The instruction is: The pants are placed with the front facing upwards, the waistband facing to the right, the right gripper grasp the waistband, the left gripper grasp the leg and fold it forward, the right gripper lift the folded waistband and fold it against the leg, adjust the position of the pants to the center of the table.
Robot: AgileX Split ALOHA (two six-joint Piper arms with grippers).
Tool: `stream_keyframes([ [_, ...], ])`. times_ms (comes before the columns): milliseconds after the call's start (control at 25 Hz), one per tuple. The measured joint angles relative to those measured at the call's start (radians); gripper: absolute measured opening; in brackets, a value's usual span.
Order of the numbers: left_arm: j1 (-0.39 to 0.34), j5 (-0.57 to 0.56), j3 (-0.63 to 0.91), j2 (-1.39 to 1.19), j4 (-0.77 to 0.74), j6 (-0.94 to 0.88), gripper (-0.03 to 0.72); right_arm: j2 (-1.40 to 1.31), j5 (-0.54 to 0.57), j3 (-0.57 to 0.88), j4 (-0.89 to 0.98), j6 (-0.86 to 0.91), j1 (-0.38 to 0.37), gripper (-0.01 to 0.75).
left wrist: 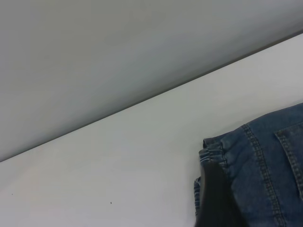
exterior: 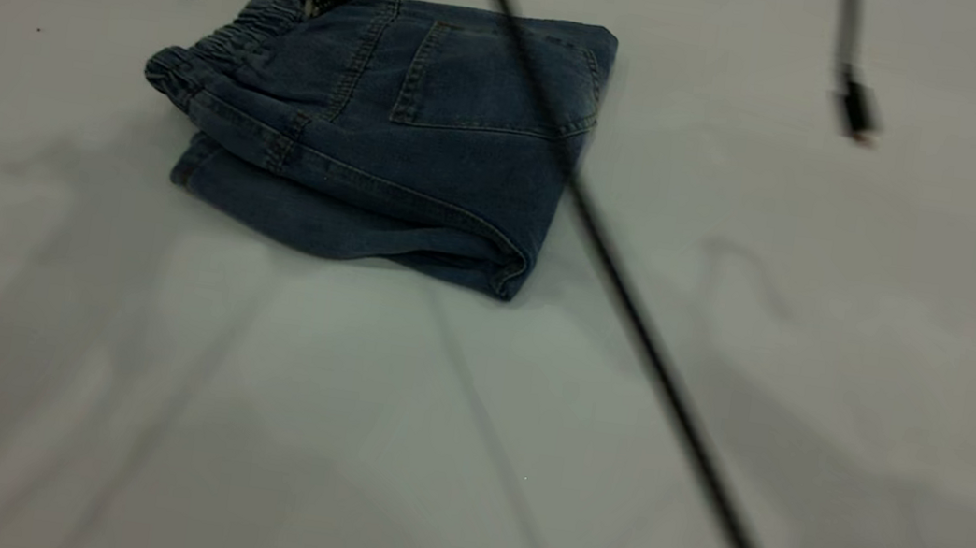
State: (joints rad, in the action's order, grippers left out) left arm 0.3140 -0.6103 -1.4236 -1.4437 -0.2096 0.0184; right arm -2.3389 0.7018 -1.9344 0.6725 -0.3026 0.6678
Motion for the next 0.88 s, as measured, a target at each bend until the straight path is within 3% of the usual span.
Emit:
stream_keyframes([
  [120, 0.0, 0.0, 0.0, 0.0, 0.007, 0.0, 0.388, -0.036, 0.068, -0.125, -0.262, 0.409, 0.017, 0.515],
  [240, 0.0, 0.0, 0.0, 0.0, 0.02, 0.001, 0.388, -0.093, 0.118, -0.237, -0.37, 0.74, 0.013, 0.498],
  [440, 0.0, -0.001, 0.0, 0.0, 0.024, 0.001, 0.388, -0.187, 0.119, -0.35, -0.391, 1.053, 0.011, 0.493],
  [640, 0.0, -0.003, 0.0, 0.0, 0.044, 0.002, 0.388, -0.29, 0.115, -0.369, -0.388, 1.379, 0.007, 0.493],
  [880, 0.0, -0.01, 0.0, 0.0, 0.065, 0.003, 0.388, -0.372, 0.116, -0.372, -0.374, 1.5, 0.002, 0.491],
])
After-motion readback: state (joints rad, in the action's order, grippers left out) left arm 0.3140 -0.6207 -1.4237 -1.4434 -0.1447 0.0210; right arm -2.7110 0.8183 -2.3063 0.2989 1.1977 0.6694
